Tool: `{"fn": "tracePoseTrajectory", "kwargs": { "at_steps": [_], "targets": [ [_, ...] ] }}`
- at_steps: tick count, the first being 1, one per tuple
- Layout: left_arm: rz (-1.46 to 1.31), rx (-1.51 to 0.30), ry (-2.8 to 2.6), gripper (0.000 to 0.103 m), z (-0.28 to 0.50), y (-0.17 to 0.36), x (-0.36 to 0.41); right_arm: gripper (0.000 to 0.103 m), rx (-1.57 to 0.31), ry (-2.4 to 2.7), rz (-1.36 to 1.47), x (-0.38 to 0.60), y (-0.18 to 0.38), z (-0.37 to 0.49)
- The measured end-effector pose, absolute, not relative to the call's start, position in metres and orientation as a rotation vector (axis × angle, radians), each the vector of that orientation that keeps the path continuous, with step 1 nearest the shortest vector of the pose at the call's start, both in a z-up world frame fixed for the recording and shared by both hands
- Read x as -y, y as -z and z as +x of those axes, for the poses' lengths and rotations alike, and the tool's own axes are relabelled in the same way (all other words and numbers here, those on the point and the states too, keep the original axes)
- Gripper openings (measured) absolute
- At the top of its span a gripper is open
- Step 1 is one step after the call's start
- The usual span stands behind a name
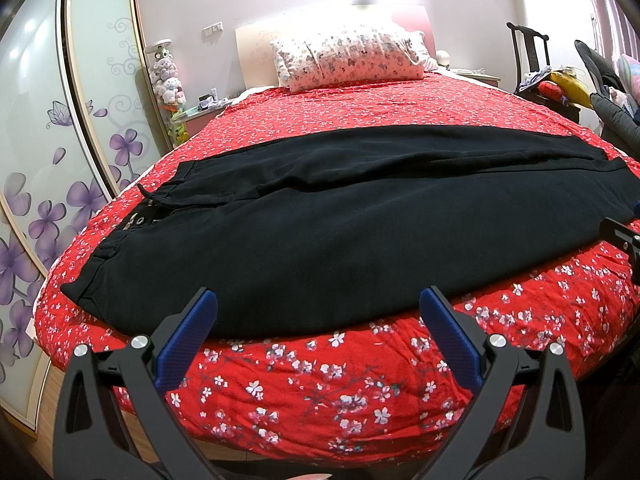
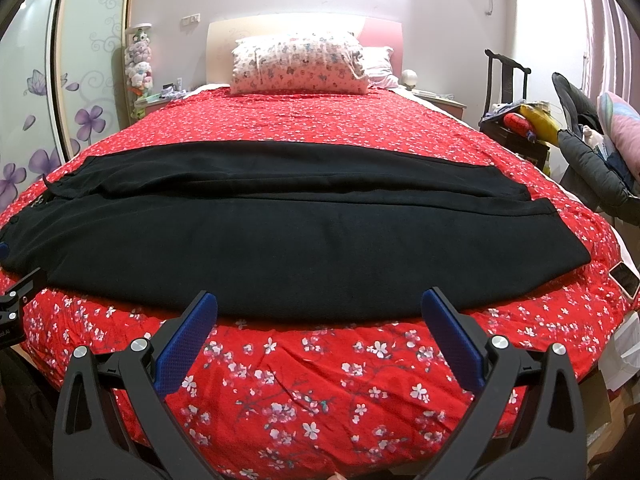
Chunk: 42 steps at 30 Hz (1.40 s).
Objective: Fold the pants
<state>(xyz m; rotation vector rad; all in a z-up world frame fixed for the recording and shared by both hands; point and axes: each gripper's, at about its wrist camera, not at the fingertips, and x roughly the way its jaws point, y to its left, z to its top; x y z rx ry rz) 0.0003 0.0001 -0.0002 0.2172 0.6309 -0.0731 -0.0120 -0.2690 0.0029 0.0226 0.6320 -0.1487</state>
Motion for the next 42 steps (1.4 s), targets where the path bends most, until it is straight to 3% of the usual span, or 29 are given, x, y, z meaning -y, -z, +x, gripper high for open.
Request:
{"fn": "tracePoseTrajectory", "kwargs": {
  "at_steps": [26,34,42],
  "targets": [
    [0.212,-0.634,0.074,0.101,0.001,0.000,0.000,0.102,-0.571,0.155,0.102,0.287,-0.013,-0.020],
    [0.202,-0.638,0.098,0.101,0.018,-0.016,0.002,0.102,-0.506,0.160,0.305,0.371,-0.048,-0.001],
    [0.056,-0.552,0.168,0.101,0.061,-0.056,0.034,0.102,-0.623,0.144,0.428,0.488,-0.084,0.098]
  ]
}}
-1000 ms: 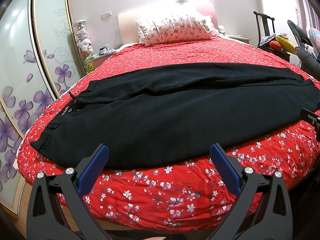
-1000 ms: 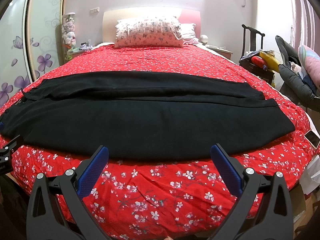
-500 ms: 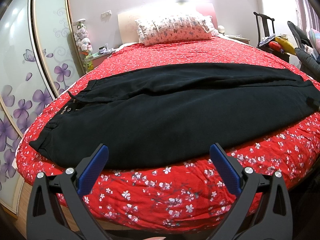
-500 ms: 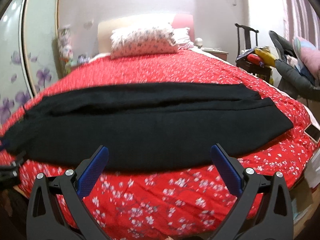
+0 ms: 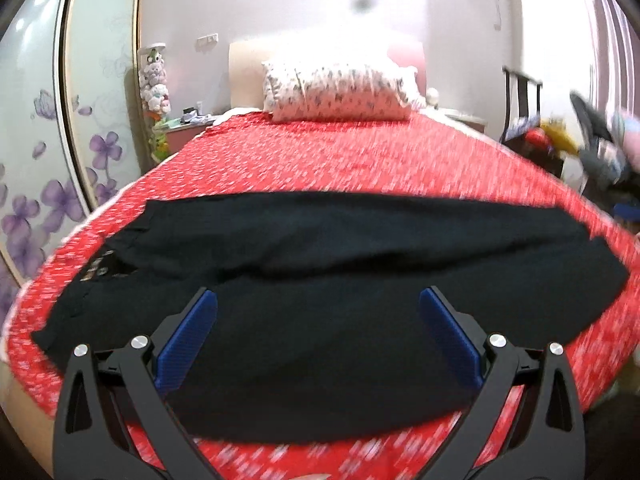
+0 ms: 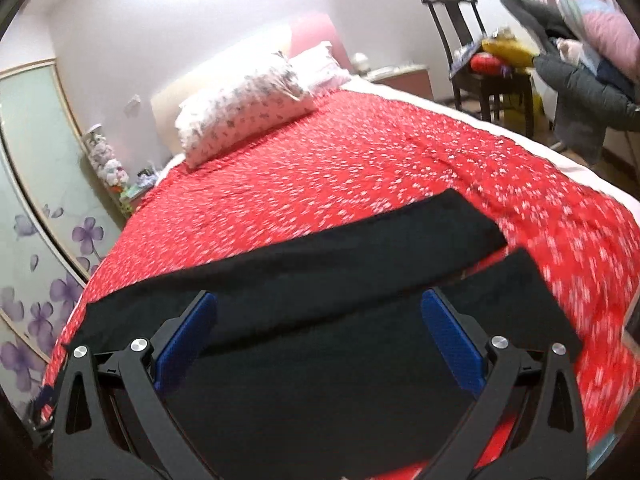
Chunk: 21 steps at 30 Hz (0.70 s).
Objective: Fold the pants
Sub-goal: 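Move the right tool to the trouser leg end and close on it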
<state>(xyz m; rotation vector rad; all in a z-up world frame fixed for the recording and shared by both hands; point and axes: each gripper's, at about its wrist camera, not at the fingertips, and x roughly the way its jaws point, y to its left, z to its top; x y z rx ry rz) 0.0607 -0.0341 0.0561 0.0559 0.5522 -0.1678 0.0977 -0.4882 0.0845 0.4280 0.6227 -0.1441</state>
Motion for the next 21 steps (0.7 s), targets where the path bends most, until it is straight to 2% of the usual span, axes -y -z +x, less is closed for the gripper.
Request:
{"fn": "tracePoseTrajectory", "kwargs": {
  "at_steps": [6,8,11,21],
  "targets": [
    [-0.063,-0.575,0.225,0.101,0.099,-0.036,0.043,0.101,-0.762,0.207,0.463,0.561,-0.074,0.182],
    [-0.084,-0.574,0.240,0.101,0.104,-0.026,0.041,0.091,-0.804,0.236,0.468,0.579,-0.062,0.207],
    [-0.093,-0.604,0.243,0.101,0.116,-0.015,0.039,0.082,-0.837,0.300,0.470,0.603,-0.043,0.234],
    [-0.060,-0.719,0.244,0.101,0.136,0.013,0.038,0.063,-0.866,0.468,0.386,0.646,0.002,0.285]
  ]
}}
